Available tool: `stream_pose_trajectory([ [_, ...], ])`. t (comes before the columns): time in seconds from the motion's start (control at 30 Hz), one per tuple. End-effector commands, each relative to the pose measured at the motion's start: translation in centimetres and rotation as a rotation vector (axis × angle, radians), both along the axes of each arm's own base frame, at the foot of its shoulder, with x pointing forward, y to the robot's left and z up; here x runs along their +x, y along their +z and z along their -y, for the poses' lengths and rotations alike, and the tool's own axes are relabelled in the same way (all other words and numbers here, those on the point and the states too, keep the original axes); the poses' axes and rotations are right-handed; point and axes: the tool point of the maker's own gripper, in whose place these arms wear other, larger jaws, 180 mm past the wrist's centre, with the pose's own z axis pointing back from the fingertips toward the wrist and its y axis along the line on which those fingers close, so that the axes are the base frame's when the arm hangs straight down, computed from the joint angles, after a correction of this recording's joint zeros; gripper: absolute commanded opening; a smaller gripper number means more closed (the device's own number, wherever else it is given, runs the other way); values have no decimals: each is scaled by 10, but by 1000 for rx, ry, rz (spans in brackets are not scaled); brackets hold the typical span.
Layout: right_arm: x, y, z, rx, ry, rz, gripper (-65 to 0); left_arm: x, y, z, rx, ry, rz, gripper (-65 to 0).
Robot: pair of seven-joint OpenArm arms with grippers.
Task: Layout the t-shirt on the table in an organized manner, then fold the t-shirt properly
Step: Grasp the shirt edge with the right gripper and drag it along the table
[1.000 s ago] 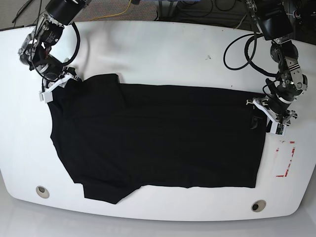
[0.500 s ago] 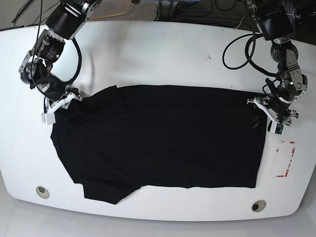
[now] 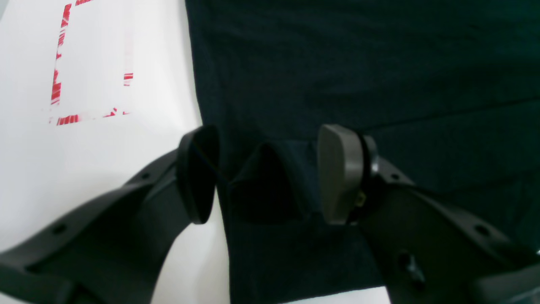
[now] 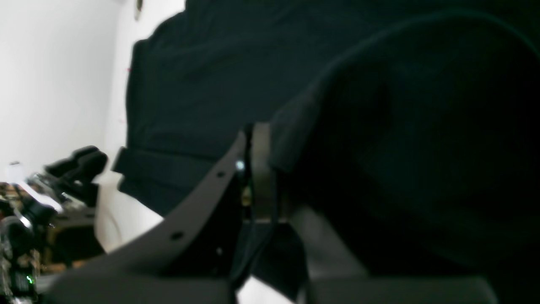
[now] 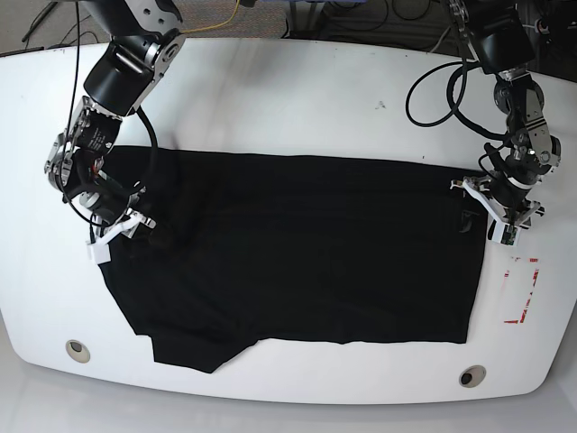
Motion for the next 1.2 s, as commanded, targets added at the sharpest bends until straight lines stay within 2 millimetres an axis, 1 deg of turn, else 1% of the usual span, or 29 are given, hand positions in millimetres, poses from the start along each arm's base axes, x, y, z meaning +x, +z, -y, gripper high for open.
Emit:
stream_pose_trajectory([
  [0.0, 23, 24, 1, 20, -11, 79, -650, 10, 19, -4, 4, -1, 65, -302],
  [0.1, 31, 26, -4, 29, -5, 87, -650, 10, 19, -4, 4, -1, 65, -302],
  [0.57, 81, 38, -39, 101, 13, 138, -650, 10, 19, -5, 5, 0, 65, -302],
  [0.67, 91, 40, -37, 97, -3, 153, -650, 10, 19, -5, 5, 0, 65, -302],
  [0.8, 98, 38, -36, 84, -10, 157, -650, 10, 19, -5, 5, 0, 65, -302],
  [0.9, 103, 39, -30, 64, -20, 164, -639, 9, 19, -5, 5, 0, 64, -302],
  [0.97, 105, 36, -28, 53, -25, 162, -590, 9, 19, -5, 5, 0, 64, -302],
  [1.03, 104, 33, -23, 40, -30, 157, -520, 9, 19, -5, 5, 0, 64, -302],
  [1.1, 105, 32, -18, 28, -37, 159, -416, 9, 19, -5, 5, 0, 64, -302],
  [1.13, 105, 32, -17, 26, -39, 161, -385, 9, 19, -5, 5, 0, 64, -302],
  [1.17, 105, 32, -13, 22, -50, 161, -290, 9, 19, -5, 5, 0, 64, -302],
])
